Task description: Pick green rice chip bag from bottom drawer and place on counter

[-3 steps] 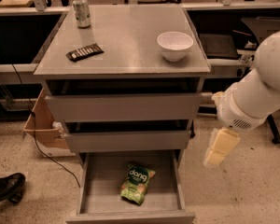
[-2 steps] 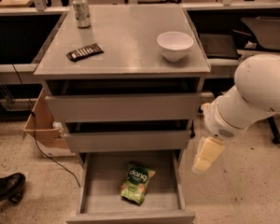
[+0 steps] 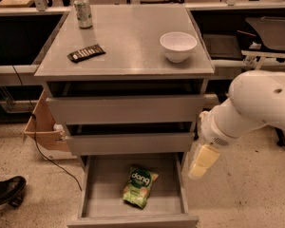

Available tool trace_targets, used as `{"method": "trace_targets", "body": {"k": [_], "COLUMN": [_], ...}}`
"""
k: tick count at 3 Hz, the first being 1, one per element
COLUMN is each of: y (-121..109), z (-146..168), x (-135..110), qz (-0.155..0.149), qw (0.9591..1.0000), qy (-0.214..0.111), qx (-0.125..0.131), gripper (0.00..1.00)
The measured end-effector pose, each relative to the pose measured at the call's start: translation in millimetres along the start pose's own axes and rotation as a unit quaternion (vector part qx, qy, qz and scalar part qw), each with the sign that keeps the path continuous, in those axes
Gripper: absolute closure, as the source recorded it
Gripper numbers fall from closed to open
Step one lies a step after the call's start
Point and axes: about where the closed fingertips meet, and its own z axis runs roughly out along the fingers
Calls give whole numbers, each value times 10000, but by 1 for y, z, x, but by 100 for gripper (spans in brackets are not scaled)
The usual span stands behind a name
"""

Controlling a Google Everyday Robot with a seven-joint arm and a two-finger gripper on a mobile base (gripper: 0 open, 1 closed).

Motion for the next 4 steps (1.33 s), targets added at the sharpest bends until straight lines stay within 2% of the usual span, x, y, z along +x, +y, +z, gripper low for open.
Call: {"method": "trace_targets", "body": {"k": [1,2,4], "y": [3,8,13], "z": [66,164,292], "x": [-3,-12,-27], "qz": [133,271,532], "qw": [9997,9982,9943], "qy": [-185,-464,-786], "qx": [-116,-263,-483], "gripper": [0,0,0]}}
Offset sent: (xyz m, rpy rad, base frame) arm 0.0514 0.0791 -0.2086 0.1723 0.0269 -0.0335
